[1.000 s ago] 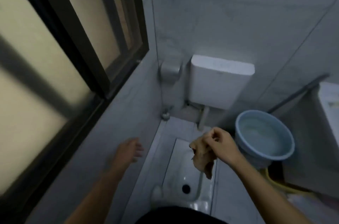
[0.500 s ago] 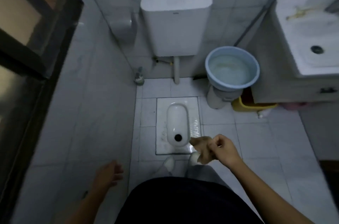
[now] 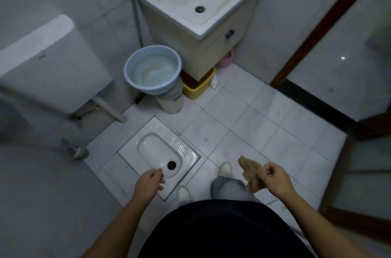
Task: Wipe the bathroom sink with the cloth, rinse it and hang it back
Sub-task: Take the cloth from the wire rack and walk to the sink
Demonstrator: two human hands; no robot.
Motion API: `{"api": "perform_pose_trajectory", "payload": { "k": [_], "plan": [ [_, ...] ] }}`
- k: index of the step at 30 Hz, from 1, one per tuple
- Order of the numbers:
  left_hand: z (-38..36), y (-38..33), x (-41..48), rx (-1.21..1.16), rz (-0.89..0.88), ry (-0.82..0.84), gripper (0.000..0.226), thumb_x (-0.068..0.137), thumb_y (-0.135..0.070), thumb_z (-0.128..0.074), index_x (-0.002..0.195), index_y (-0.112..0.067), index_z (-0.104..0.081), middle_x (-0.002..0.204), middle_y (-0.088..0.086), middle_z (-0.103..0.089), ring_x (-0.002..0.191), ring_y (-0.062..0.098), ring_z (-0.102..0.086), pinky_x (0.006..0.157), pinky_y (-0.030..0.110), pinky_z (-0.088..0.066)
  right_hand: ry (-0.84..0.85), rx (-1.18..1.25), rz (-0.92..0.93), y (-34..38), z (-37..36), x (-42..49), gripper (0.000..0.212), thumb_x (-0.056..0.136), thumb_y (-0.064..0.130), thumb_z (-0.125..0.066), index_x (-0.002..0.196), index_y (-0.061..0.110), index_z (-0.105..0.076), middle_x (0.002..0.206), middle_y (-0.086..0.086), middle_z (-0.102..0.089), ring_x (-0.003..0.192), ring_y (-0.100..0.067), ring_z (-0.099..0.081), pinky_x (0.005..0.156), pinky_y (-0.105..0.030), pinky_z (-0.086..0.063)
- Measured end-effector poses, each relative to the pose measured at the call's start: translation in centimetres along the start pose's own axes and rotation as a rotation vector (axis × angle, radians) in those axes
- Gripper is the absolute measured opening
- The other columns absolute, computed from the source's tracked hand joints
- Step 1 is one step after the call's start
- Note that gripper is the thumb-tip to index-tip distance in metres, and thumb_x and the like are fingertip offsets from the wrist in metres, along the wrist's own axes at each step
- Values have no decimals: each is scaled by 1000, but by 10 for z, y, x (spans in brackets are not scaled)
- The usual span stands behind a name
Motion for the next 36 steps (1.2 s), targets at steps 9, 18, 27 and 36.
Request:
{"api": "perform_pose_trajectory", "payload": {
  "k": [9, 18, 27, 36],
  "plan": [
    [-87, -86, 16, 195, -86, 96, 35, 104, -26, -49, 97, 1, -68, 93, 17, -75, 70, 27, -67, 64, 30, -47, -133, 210, -263, -115, 49, 4, 34, 92, 22, -65, 64, 14, -48, 57, 0, -50, 56, -16, -47, 58, -31, -38],
    [-119, -121, 20, 162, 32, 2, 34, 104, -25, -49, 100, 4, -67, 95, 24, -74, 73, 33, -66, 64, 32, -46, -62, 268, -151, -73, 117, 74, 20, 89, 24, -67, 87, 4, -65, 75, -5, -66, 69, -18, -59, 61, -28, -43],
    [-179, -202, 69, 220, 54, 55, 36, 105, -26, -48, 102, 5, -66, 98, 25, -73, 71, 31, -64, 63, 32, -46, -98, 273, -98, -31, 181, 157, 9, 90, 20, -66, 85, 12, -65, 81, -3, -67, 74, -17, -62, 60, -27, -47],
    [-274, -335, 154, 375, -4, 237, 37, 104, -26, -50, 97, 6, -67, 84, 19, -71, 66, 30, -63, 60, 29, -42, -221, 306, -411, -69, 250, 211, 20, 86, 16, -68, 72, 7, -58, 68, -5, -61, 65, -19, -55, 63, -32, -43]
  ]
}}
Point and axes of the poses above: each hand's wrist, its own x-axis towards the middle knuckle, its own z-axis out of the back of the hand, y = z × x, the point moved 2 cm from there along x, towards the middle knuckle
